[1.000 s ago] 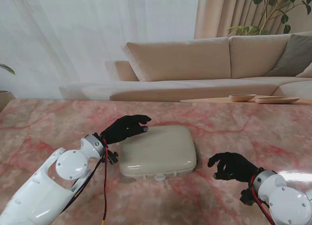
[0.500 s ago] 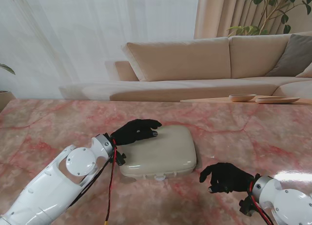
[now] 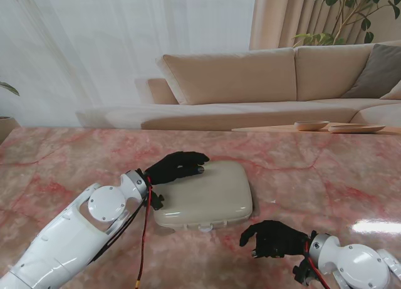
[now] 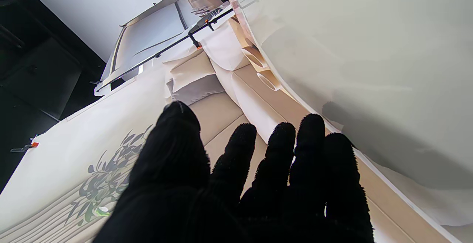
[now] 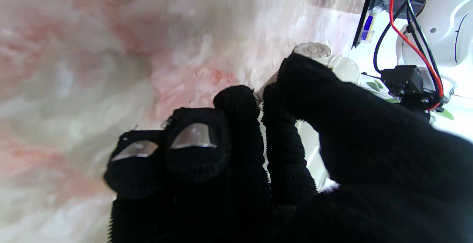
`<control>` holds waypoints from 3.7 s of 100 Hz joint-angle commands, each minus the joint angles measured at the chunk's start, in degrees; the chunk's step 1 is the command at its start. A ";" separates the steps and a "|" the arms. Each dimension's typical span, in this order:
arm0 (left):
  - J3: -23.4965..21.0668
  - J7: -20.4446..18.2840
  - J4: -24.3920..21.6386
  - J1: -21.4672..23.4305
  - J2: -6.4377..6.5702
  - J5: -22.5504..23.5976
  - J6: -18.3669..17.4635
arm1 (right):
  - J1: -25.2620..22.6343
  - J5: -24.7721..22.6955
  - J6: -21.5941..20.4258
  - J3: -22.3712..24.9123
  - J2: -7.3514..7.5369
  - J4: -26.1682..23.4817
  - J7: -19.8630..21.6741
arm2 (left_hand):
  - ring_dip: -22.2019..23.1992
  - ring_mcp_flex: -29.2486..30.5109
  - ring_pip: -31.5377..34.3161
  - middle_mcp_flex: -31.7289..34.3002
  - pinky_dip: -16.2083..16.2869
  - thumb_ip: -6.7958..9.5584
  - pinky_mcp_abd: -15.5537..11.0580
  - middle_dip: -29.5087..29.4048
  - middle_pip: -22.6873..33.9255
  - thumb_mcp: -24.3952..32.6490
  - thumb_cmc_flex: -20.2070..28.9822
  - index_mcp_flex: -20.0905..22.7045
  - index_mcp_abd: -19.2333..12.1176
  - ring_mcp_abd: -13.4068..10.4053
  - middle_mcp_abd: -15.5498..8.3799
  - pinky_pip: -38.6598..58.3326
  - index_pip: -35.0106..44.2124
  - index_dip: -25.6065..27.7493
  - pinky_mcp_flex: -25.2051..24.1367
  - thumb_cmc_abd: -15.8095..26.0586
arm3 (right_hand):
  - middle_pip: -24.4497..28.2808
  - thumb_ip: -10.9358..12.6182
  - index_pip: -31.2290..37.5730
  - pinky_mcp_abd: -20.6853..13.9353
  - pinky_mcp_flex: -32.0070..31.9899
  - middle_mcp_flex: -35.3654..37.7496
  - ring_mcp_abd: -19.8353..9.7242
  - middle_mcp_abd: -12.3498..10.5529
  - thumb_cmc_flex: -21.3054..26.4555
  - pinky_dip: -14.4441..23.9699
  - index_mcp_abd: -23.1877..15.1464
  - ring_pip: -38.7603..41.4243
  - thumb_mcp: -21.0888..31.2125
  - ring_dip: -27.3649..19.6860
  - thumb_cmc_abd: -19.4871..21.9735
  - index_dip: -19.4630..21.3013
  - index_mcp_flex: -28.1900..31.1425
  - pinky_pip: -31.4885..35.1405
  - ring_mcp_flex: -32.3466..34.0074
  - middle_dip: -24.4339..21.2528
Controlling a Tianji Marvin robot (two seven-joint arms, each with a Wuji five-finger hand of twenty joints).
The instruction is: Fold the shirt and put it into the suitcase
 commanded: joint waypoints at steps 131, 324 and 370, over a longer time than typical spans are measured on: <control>2.74 -2.93 3.12 -0.28 1.11 3.38 -1.85 | 13.72 11.06 8.60 -15.03 -0.42 13.83 5.38 | -1.73 -0.24 -1.05 -1.20 -4.08 1.10 8.44 -0.58 0.08 -2.01 0.20 -0.78 -2.72 4.87 -2.39 -1.84 0.99 0.55 1.16 2.56 | 9.10 7.50 -4.29 -4.95 16.49 10.20 -5.51 -1.89 -0.93 -4.00 3.25 19.03 -1.83 8.57 16.54 -9.04 -7.64 17.97 4.69 1.15; 2.28 -3.41 2.78 0.86 1.11 2.39 -0.31 | 13.76 29.63 20.14 -14.35 -4.67 16.18 0.42 | -1.79 -0.02 -0.77 -1.08 -3.99 1.17 8.94 -0.52 0.28 -1.99 0.24 -1.72 -2.30 5.11 -2.23 -1.34 0.33 0.15 1.22 2.64 | 8.14 12.24 -2.95 -4.25 15.80 6.28 -4.60 -0.77 -1.06 -3.97 3.94 17.62 3.48 7.98 11.89 -13.08 -21.00 17.63 4.64 0.05; 2.08 -3.62 2.80 1.10 1.17 2.29 -0.19 | 10.97 31.31 17.63 -13.47 -4.78 12.18 -0.53 | -1.85 -0.09 -0.86 -1.17 -4.01 1.17 8.90 -0.53 0.28 -1.99 0.20 -1.82 -2.33 4.82 -2.31 -1.41 0.32 0.18 1.16 2.72 | 8.23 12.52 -3.00 -4.12 15.24 5.83 -4.24 -0.67 -1.08 -4.05 3.03 17.18 3.06 7.81 11.87 -14.03 -20.64 17.44 4.64 0.07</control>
